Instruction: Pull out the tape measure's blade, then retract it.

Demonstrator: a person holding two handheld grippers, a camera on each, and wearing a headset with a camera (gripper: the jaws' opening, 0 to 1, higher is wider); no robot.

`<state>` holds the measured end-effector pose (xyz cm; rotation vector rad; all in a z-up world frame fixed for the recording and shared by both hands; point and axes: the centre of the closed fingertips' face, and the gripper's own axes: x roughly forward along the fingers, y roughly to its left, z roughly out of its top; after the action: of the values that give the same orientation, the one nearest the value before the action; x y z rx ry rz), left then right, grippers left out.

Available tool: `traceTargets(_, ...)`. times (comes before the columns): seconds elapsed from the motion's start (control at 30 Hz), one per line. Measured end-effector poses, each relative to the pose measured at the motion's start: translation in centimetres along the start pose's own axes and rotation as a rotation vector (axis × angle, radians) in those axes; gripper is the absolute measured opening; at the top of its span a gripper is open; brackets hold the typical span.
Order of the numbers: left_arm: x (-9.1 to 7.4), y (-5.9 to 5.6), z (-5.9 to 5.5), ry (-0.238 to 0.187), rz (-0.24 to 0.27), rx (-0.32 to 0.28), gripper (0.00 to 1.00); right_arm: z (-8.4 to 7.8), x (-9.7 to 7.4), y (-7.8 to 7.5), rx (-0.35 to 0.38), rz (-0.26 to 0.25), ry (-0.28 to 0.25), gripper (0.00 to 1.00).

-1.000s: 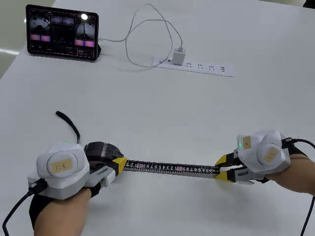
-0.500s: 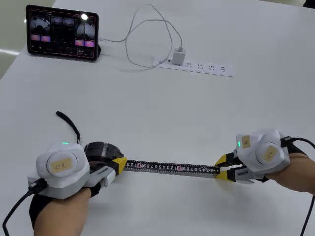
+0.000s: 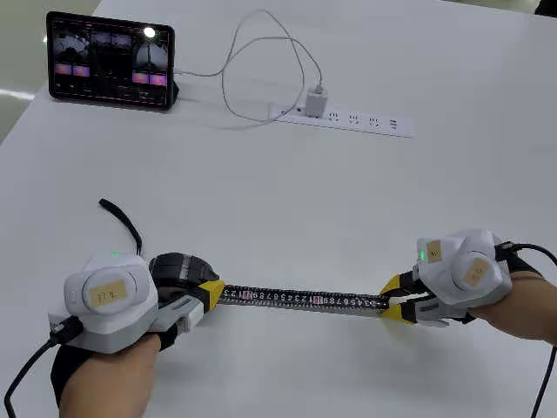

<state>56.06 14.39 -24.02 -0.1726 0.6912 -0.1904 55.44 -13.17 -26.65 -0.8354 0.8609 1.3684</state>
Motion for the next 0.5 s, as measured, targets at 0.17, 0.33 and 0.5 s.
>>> traceTargets(0.17,-0.03,-0.02,-0.01,0.0,0.001,0.0,0.57,-0.02,-0.01,0.03,-0.001,0.002,0.0,0.09)
traceTargets(0.33,-0.03,-0.01,0.0,0.0,0.001,0.0,0.57,-0.02,0.0,0.03,-0.001,0.004,0.001,0.09)
traceTargets(0.5,-0.02,-0.02,-0.01,0.002,-0.001,-0.001,0.57,-0.03,0.04,-0.02,-0.003,0.002,0.003,0.09)
